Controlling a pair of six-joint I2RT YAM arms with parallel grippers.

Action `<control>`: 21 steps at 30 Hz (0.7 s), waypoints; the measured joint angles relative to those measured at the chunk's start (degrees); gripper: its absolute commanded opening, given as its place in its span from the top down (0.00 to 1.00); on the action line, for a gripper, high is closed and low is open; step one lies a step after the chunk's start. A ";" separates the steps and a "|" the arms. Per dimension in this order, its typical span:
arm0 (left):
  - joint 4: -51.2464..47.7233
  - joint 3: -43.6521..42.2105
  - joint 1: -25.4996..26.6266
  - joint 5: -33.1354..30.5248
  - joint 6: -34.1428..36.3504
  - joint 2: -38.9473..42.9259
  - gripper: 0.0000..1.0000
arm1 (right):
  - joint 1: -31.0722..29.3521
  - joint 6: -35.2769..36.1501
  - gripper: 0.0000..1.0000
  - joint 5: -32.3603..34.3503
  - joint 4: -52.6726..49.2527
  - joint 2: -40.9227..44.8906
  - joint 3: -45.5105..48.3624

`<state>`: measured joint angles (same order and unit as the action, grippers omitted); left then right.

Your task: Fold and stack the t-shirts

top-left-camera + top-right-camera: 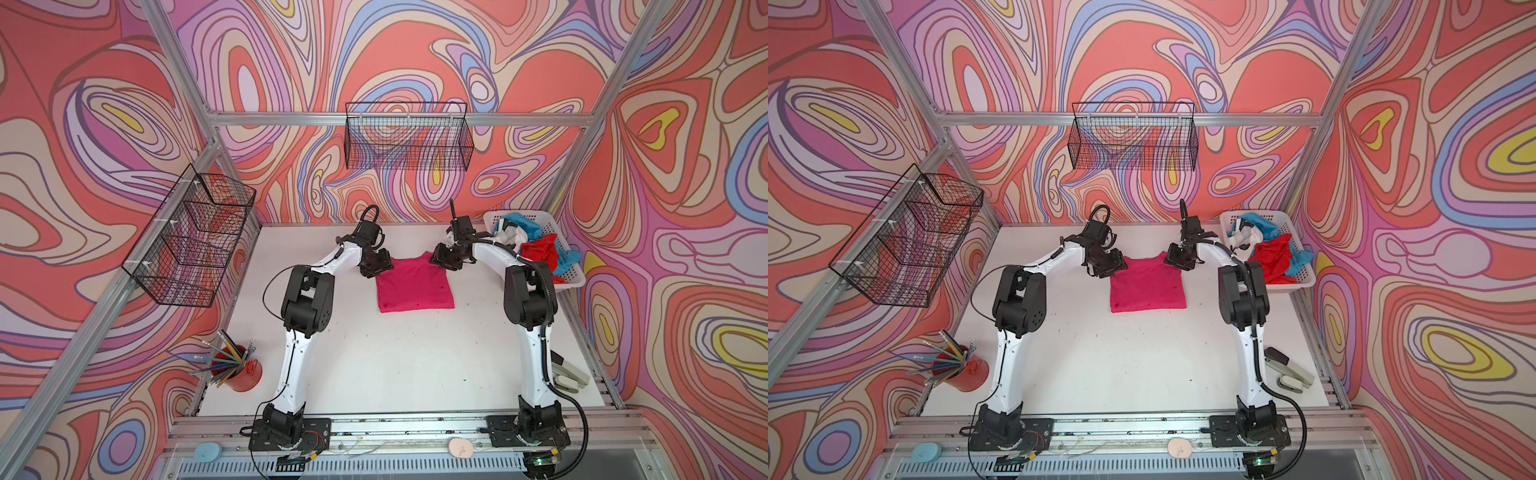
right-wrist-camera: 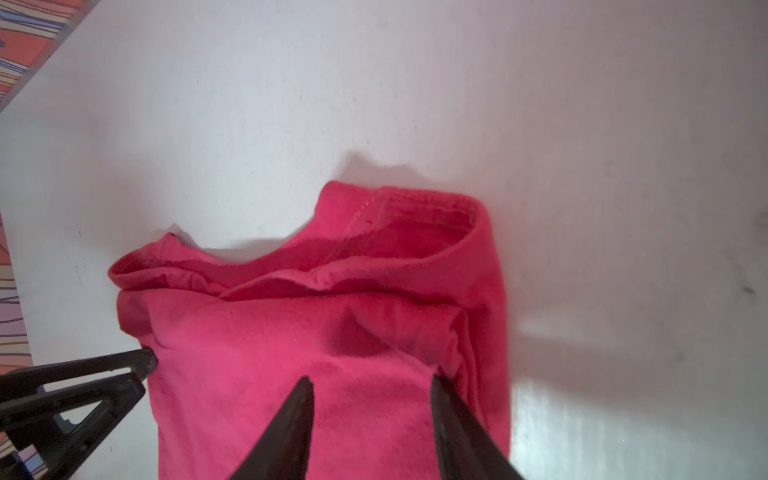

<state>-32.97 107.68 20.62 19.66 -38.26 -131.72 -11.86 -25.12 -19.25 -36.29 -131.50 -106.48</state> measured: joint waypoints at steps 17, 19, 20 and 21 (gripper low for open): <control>-0.48 -14.58 -0.04 -0.63 4.94 7.54 0.53 | 0.00 0.44 0.49 0.63 -2.21 18.14 13.66; 0.39 -14.58 0.37 -0.50 5.11 7.32 0.57 | -0.02 0.44 0.48 0.68 -2.23 18.43 15.06; 0.61 -14.58 0.59 -0.31 5.11 7.13 0.58 | -0.02 0.42 0.48 0.70 -2.23 18.56 15.67; 0.92 -14.62 0.85 -0.24 5.11 7.08 0.61 | -0.02 0.44 0.48 0.72 -2.25 18.75 16.13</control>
<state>-32.05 93.06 21.47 19.42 -33.15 -124.64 -11.88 -24.69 -18.52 -38.54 -112.75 -90.35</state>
